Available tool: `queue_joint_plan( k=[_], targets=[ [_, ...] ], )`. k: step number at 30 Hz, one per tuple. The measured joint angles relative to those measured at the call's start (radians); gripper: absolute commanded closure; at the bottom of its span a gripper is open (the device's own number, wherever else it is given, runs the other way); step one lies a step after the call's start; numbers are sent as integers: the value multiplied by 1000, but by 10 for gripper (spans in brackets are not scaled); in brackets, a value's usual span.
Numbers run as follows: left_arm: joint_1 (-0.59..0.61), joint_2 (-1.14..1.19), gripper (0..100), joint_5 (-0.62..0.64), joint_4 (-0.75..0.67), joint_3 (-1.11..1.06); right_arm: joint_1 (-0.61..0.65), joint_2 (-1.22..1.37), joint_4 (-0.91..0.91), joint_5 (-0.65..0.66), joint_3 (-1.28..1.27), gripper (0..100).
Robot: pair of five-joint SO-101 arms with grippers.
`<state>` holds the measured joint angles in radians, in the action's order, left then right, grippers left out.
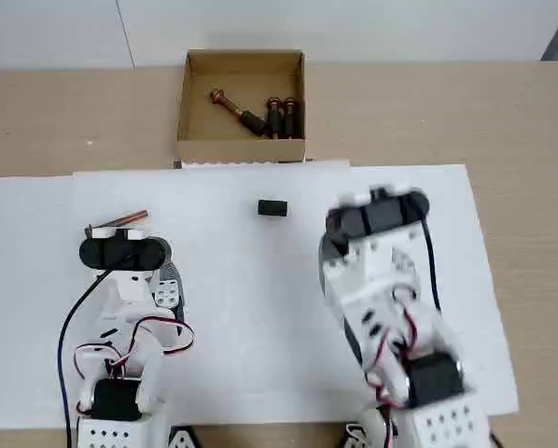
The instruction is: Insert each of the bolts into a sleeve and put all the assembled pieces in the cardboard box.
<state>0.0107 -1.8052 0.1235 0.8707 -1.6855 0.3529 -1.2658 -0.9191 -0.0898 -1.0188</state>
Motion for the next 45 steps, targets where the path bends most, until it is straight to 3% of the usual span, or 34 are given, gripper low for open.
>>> queue_joint_plan(
  k=[8, 14, 22, 35, 42, 45],
  targets=[
    [0, 0, 994, 0, 0, 0, 2, 542, 100, -2, 381, 995],
    [0, 0, 994, 0, 0, 0, 2, 902, 250, 72, 637, 995],
    [0, 0, 994, 0, 0, 0, 2, 1347, 272, 164, 1065, 995],
    [0, 0, 994, 0, 0, 0, 2, 1832, 281, 358, 1514, 991],
    [0, 0, 994, 0, 0, 0, 2, 2021, 437, 491, 1636, 987],
    [0, 0, 994, 0, 0, 0, 8, 2059, 451, 512, 1656, 920]
  ],
)
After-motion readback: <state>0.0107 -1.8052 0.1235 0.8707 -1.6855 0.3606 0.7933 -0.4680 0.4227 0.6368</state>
